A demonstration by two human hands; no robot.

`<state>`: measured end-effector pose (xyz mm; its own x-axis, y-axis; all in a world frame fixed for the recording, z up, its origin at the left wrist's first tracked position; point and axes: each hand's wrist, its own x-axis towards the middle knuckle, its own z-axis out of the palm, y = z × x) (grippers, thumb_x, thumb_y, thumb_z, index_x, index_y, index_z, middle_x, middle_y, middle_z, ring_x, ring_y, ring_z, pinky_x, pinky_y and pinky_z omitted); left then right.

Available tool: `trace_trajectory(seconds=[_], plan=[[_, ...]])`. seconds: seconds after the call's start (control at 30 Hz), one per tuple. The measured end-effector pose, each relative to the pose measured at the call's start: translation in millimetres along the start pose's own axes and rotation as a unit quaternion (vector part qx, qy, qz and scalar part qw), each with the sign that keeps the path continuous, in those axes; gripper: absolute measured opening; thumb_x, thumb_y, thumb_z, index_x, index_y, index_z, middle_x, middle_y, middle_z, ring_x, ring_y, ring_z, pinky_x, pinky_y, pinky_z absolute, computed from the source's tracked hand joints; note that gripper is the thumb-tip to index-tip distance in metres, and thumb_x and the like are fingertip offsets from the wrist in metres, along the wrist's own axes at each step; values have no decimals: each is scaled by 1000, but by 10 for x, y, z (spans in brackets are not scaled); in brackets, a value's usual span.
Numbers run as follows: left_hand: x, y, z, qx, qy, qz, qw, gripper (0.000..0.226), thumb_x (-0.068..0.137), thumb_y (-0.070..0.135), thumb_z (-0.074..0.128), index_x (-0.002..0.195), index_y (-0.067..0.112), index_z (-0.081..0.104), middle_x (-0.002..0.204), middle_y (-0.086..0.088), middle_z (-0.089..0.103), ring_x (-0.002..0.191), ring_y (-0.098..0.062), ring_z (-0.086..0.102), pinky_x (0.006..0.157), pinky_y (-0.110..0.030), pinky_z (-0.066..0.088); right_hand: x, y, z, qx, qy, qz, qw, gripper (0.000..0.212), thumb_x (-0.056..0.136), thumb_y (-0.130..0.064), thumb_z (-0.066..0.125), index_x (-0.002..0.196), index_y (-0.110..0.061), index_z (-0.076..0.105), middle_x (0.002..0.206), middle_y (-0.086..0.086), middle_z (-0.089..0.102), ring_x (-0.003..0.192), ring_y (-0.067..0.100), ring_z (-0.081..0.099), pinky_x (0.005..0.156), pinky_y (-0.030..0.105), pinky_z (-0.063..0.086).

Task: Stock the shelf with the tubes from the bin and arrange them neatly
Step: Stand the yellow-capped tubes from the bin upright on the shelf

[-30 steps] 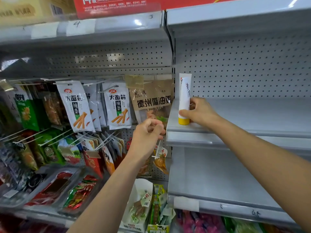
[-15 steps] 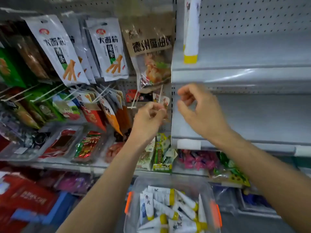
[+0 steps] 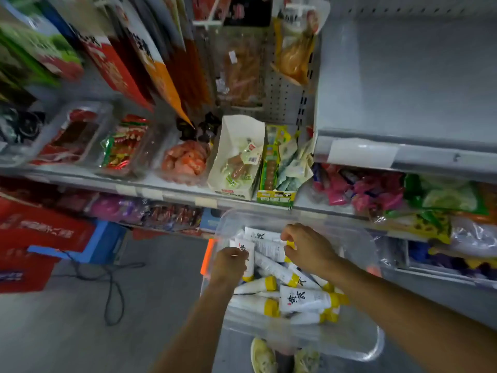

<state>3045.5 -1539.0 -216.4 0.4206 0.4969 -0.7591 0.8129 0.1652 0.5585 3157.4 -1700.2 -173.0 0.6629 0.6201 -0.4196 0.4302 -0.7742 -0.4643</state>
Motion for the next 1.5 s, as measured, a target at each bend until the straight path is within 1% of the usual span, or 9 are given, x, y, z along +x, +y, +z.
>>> trace_trajectory(seconds=[0.17, 0.3, 0.37, 0.47, 0.57, 0.7, 0.87, 1.33, 1.5], plan=[[443, -460, 483, 95, 88, -1, 992, 58, 81, 18, 72, 130, 5, 42, 129, -13, 46, 119, -32, 51, 99, -33, 43, 489, 217, 658, -157, -62, 18, 986, 46, 86, -10, 55, 131, -10, 44, 129, 13, 46, 119, 33, 45, 89, 39, 45], [556, -600, 737, 182, 190, 40, 964, 71, 78, 37, 77, 131, 12, 36, 131, -8, 38, 122, -26, 44, 93, -38, 43, 672, 316, 1041, -269, 1, -35, 963, 65, 23, -2, 84, 85, -5, 65, 80, 16, 57, 69, 35, 60, 40, 33, 42], [599, -674, 786, 223, 230, 76, 944, 64, 79, 41, 74, 127, 15, 41, 126, -5, 43, 120, -23, 46, 86, -37, 46, 728, 361, 1157, -268, 16, -43, 962, 61, 17, 1, 81, 75, -7, 66, 69, 14, 57, 56, 33, 58, 35, 27, 36], [673, -699, 785, 218, 235, 100, 942, 54, 78, 38, 73, 120, 17, 46, 120, -2, 47, 114, -22, 49, 80, -39, 46, 695, 257, 1045, -269, 15, -65, 961, 60, 24, -5, 86, 81, -5, 65, 70, 15, 59, 54, 33, 60, 38, 28, 38], [657, -674, 733, 182, 201, 86, 959, 43, 76, 36, 75, 106, 19, 50, 108, 1, 56, 104, -21, 56, 80, -37, 47, 598, 225, 969, -219, -30, -22, 975, 53, 78, -18, 68, 123, -4, 43, 109, 15, 59, 92, 35, 64, 59, 34, 37], [461, -583, 554, 82, 160, 77, 981, 16, 81, 16, 64, 89, 14, 50, 78, 2, 58, 82, -25, 58, 71, -33, 46, 348, 179, 820, -61, -49, 89, 993, 68, 86, -34, 61, 136, -4, 26, 119, 14, 58, 103, 35, 61, 64, 33, 37], [329, -438, 475, 99, 66, 87, 989, 52, 81, 11, 71, 126, 12, 45, 121, -7, 58, 110, -26, 57, 90, -32, 46, 29, 148, 606, 31, -67, 149, 986, 82, 89, -37, 59, 147, -3, 12, 135, 15, 52, 120, 32, 53, 83, 35, 46], [745, -571, 770, 336, 61, 154, 927, 62, 84, 42, 67, 133, 12, 43, 131, -8, 49, 123, -30, 47, 100, -43, 42, -55, 324, 910, 295, -23, 185, 937, 64, 75, -20, 75, 124, -9, 35, 103, 4, 57, 67, 11, 56, 40, 20, 40], [228, -340, 621, 222, 50, 171, 959, 37, 88, 32, 60, 119, 11, 52, 112, -10, 62, 107, -31, 58, 91, -37, 45, -270, 127, 591, 426, 17, 201, 882, 39, 78, -14, 69, 106, -11, 43, 94, 9, 61, 52, 15, 51, 37, 21, 37]])
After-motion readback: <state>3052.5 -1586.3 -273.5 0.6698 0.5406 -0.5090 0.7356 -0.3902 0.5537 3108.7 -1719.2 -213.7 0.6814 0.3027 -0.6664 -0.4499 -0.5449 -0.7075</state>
